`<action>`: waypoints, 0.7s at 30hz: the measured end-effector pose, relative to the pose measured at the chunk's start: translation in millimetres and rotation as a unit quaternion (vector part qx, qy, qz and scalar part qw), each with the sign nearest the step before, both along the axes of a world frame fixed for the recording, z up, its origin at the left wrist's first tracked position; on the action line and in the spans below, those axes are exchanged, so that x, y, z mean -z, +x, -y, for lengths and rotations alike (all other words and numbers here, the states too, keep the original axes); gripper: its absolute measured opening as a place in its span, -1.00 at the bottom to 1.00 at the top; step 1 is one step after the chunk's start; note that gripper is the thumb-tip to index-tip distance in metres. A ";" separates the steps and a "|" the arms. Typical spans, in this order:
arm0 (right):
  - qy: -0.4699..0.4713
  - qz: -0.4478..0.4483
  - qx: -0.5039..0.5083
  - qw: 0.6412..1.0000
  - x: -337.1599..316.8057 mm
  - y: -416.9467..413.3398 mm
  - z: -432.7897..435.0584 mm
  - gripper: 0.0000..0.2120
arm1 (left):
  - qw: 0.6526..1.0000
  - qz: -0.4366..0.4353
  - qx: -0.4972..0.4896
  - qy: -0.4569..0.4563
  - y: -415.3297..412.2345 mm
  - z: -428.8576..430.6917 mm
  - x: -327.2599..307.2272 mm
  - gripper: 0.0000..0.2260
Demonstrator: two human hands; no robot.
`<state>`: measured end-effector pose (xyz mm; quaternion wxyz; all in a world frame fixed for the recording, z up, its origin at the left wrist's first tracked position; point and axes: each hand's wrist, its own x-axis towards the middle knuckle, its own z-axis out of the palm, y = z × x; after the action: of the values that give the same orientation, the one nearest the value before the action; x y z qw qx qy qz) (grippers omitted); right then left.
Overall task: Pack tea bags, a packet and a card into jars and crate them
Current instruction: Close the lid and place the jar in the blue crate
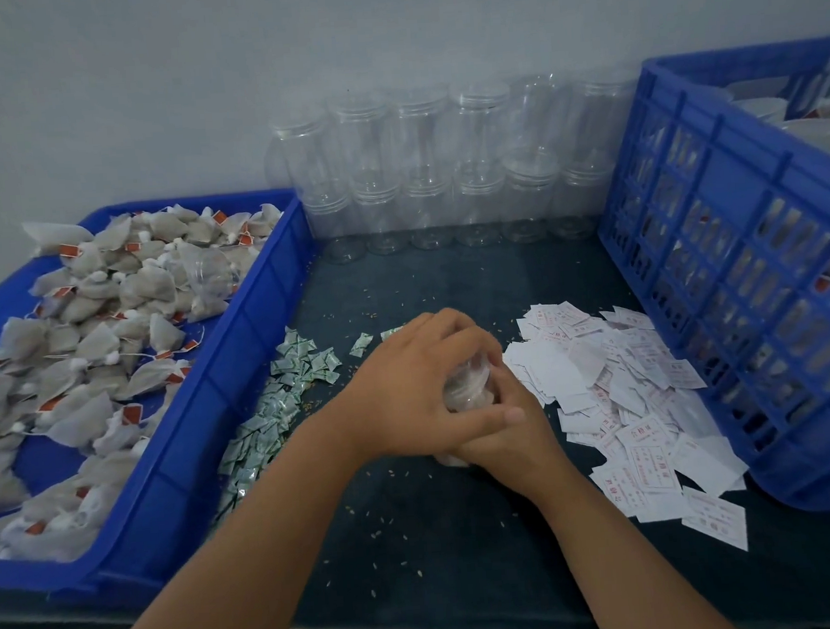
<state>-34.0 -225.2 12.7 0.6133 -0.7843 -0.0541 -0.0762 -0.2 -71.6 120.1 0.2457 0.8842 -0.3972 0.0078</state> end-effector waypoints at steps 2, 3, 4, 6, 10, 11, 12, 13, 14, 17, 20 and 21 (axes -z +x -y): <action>0.020 0.020 -0.032 0.999 -4.1 -3.5 2.1 -0.44 | 0.995 -0.060 0.048 -0.059 2.7 -4.6 -4.2 -0.67; 0.034 0.022 -0.039 0.998 -7.3 -5.3 1.6 -0.47 | 0.993 -0.074 0.058 -0.065 3.8 -6.6 -6.5 -0.69; 0.049 0.019 -0.042 0.998 -9.2 -6.3 0.9 -0.48 | 0.995 -0.070 0.053 -0.051 3.8 -7.8 -9.3 -0.71; 0.063 0.014 -0.037 0.997 -9.4 -6.4 -2.1 -0.48 | 1.000 -0.025 0.008 0.011 1.8 -9.8 -14.8 -0.66; 0.064 0.029 -0.028 0.997 -5.2 -6.5 -6.9 -0.35 | 0.986 -0.114 -0.087 0.081 -5.0 -9.1 -15.3 -0.39; 0.043 0.035 -0.024 0.998 -4.9 -6.1 -7.1 -0.33 | 0.983 -0.134 -0.099 0.079 -9.3 -4.4 -13.6 -0.42; 0.026 0.036 -0.028 0.999 -3.2 -5.6 -6.2 -0.32 | 0.985 -0.111 -0.106 0.074 -14.2 1.4 -11.8 -0.48; 0.021 0.030 -0.039 0.999 -1.2 -5.3 -4.8 -0.31 | 0.990 -0.059 -0.109 0.062 -18.9 7.0 -10.9 -0.53; 0.020 0.024 -0.050 0.998 -0.1 -5.6 -2.8 -0.34 | 0.993 -0.008 -0.106 0.045 -22.6 11.1 -11.2 -0.57; 0.023 0.008 -0.056 0.998 2.5 -6.7 2.7 -0.49 | 0.998 0.029 -0.055 -0.006 -19.9 12.4 -12.6 -0.70; 0.049 0.001 -0.041 0.998 -0.3 -6.1 4.3 -0.54 | 0.998 -0.008 -0.021 -0.067 -11.1 4.1 -12.0 -0.87; 0.044 0.001 -0.038 0.998 -0.1 -5.3 3.1 -0.59 | 0.997 -0.008 -0.032 -0.075 -10.5 3.6 -10.5 -0.82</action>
<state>-39.2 -228.3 12.9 0.6495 -0.7541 -0.0807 -0.0557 -10.7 -75.2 130.6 0.3142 0.8756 -0.3649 0.0389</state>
